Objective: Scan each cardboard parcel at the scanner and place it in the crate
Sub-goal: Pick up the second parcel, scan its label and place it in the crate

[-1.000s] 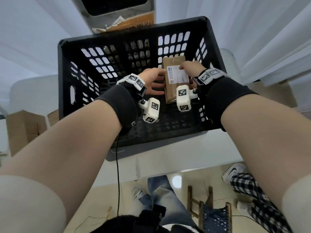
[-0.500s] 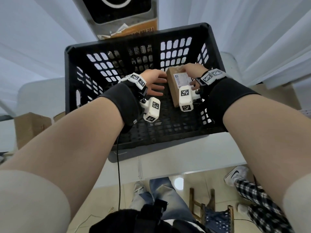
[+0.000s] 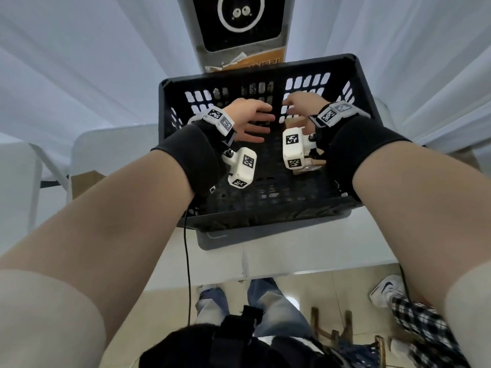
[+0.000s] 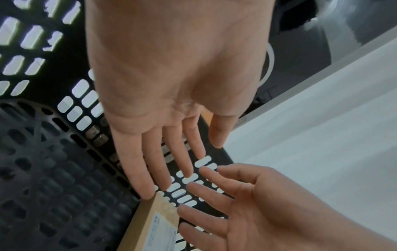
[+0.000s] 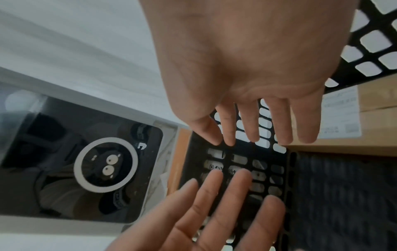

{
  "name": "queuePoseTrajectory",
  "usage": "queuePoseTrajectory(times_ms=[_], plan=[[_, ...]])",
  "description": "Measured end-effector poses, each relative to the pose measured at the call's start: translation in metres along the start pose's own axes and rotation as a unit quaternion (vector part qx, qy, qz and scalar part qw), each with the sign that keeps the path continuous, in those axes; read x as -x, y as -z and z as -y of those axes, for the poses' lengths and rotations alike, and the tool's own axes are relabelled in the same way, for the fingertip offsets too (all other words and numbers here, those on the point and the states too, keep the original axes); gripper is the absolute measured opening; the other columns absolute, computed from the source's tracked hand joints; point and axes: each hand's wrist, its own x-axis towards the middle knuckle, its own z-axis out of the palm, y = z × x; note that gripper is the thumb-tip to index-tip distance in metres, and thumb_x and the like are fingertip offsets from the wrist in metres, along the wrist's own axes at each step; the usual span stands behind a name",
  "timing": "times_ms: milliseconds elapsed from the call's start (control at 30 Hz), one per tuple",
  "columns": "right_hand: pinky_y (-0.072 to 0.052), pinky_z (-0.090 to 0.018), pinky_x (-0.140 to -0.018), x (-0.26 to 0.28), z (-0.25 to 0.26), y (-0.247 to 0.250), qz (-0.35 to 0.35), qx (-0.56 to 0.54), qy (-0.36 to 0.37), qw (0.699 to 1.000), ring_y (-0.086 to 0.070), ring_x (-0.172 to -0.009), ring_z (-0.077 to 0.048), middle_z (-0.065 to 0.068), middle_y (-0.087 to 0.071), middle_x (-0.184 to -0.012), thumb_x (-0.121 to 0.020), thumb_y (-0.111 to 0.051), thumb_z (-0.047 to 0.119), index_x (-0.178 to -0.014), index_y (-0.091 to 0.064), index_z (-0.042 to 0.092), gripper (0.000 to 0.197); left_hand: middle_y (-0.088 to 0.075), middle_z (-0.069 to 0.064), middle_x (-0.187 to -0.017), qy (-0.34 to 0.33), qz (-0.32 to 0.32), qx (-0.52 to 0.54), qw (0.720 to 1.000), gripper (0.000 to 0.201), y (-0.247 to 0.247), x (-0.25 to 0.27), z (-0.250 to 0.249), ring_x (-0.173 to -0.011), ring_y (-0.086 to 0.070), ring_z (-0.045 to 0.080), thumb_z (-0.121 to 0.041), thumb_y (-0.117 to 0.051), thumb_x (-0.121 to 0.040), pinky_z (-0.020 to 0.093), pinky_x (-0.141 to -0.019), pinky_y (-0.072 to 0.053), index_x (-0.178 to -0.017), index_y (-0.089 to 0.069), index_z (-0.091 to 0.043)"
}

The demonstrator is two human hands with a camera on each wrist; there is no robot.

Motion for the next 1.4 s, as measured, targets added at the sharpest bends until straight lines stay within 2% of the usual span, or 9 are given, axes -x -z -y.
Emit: queuePoseTrajectory(times_ms=[100, 233, 433, 633, 800, 900, 1133, 1300, 1400], plan=[[-0.059, -0.039, -0.073, 0.012, 0.008, -0.020, -0.006, -0.080, -0.021, 0.997, -0.067, -0.078, -0.027, -0.003, -0.065, -0.118, -0.091, -0.052, 0.025, -0.126, -0.058, 0.018, 0.036, -0.076, -0.001, -0.113, -0.011, 0.006, -0.002, 1.000, 0.030, 0.018, 0.018, 0.001, -0.102, -0.070, 0.026, -0.027, -0.056, -0.099, 0.045, -0.086, -0.059, -0.127, -0.063, -0.018], [-0.054, -0.051, -0.097, 0.031, 0.018, -0.050, 0.002, -0.109, -0.020, 0.994, -0.071, -0.102, -0.033, -0.003, -0.072, -0.103, -0.089, -0.059, 0.026, -0.109, -0.064, 0.019, 0.021, -0.076, -0.001, -0.113, -0.018, 0.011, -0.016, 1.000, 0.028, 0.046, 0.046, 0.006, -0.102, -0.070, 0.026, -0.027, -0.057, -0.099, 0.045, -0.087, -0.058, -0.124, -0.064, -0.018], [-0.056, -0.049, -0.092, 0.073, 0.043, -0.102, 0.006, -0.127, 0.010, 0.992, -0.073, -0.093, -0.030, -0.002, -0.076, -0.099, -0.093, -0.054, 0.023, -0.123, -0.063, 0.018, 0.032, -0.075, -0.004, -0.103, -0.037, 0.038, -0.035, 0.998, 0.016, 0.103, 0.090, 0.013, -0.104, -0.069, 0.024, -0.027, -0.057, -0.099, 0.044, -0.091, -0.057, -0.112, -0.065, -0.020], [-0.057, -0.048, -0.088, 0.102, 0.067, -0.152, 0.006, -0.146, 0.036, 0.989, -0.073, -0.089, -0.030, -0.003, -0.075, -0.100, -0.094, -0.050, 0.023, -0.101, -0.065, 0.019, 0.017, -0.073, 0.000, -0.111, -0.049, 0.026, -0.031, 0.998, 0.016, 0.165, 0.125, 0.023, -0.099, -0.071, 0.026, -0.026, -0.054, -0.100, 0.045, -0.092, -0.056, -0.104, -0.068, -0.019], [-0.059, -0.042, -0.077, 0.122, 0.094, -0.194, 0.015, -0.142, 0.057, 0.988, -0.073, -0.085, -0.029, -0.005, -0.074, -0.108, -0.097, -0.046, 0.020, -0.109, -0.064, 0.018, 0.022, -0.074, 0.004, -0.118, -0.072, 0.011, -0.010, 0.997, 0.023, 0.220, 0.152, 0.028, -0.102, -0.073, 0.030, -0.023, -0.060, -0.096, 0.044, -0.089, -0.058, -0.114, -0.070, -0.014], [-0.058, -0.039, -0.071, 0.130, 0.107, -0.219, 0.030, -0.142, 0.059, 0.988, -0.071, -0.084, -0.028, -0.004, -0.073, -0.103, -0.097, -0.045, 0.021, -0.107, -0.062, 0.016, 0.021, -0.075, 0.001, -0.106, -0.079, 0.007, -0.012, 0.997, 0.016, 0.248, 0.167, 0.033, -0.097, -0.071, 0.028, -0.023, -0.055, -0.099, 0.043, -0.093, -0.056, -0.103, -0.069, -0.016], [-0.049, -0.050, -0.102, 0.127, 0.124, -0.286, 0.046, -0.101, 0.063, 0.992, -0.067, -0.091, -0.028, -0.003, -0.063, -0.112, -0.096, -0.046, 0.021, -0.097, -0.064, 0.021, 0.018, -0.071, 0.004, -0.111, -0.059, -0.028, 0.017, 0.998, 0.017, 0.320, 0.174, 0.061, -0.103, -0.067, 0.031, -0.024, -0.053, -0.101, 0.046, -0.090, -0.055, -0.102, -0.067, -0.015], [-0.053, -0.042, -0.096, 0.105, 0.117, -0.328, -0.002, -0.095, 0.029, 0.995, -0.061, -0.097, -0.029, -0.008, -0.059, -0.133, -0.093, -0.054, 0.025, -0.128, -0.059, 0.014, 0.037, -0.066, 0.007, -0.117, -0.014, -0.070, 0.012, 0.997, 0.012, 0.342, 0.160, 0.091, -0.104, -0.063, 0.032, -0.024, -0.056, -0.099, 0.048, -0.090, -0.056, -0.098, -0.064, -0.015], [-0.048, -0.045, -0.106, 0.095, 0.106, -0.345, -0.010, -0.033, 0.028, 0.999, -0.057, -0.120, -0.034, -0.016, -0.050, -0.145, -0.094, -0.054, 0.024, -0.138, -0.051, 0.006, 0.047, -0.064, 0.009, -0.119, 0.014, -0.088, 0.016, 0.996, 0.017, 0.344, 0.147, 0.112, -0.107, -0.060, 0.034, -0.021, -0.055, -0.100, 0.051, -0.094, -0.054, -0.110, -0.063, -0.011]])
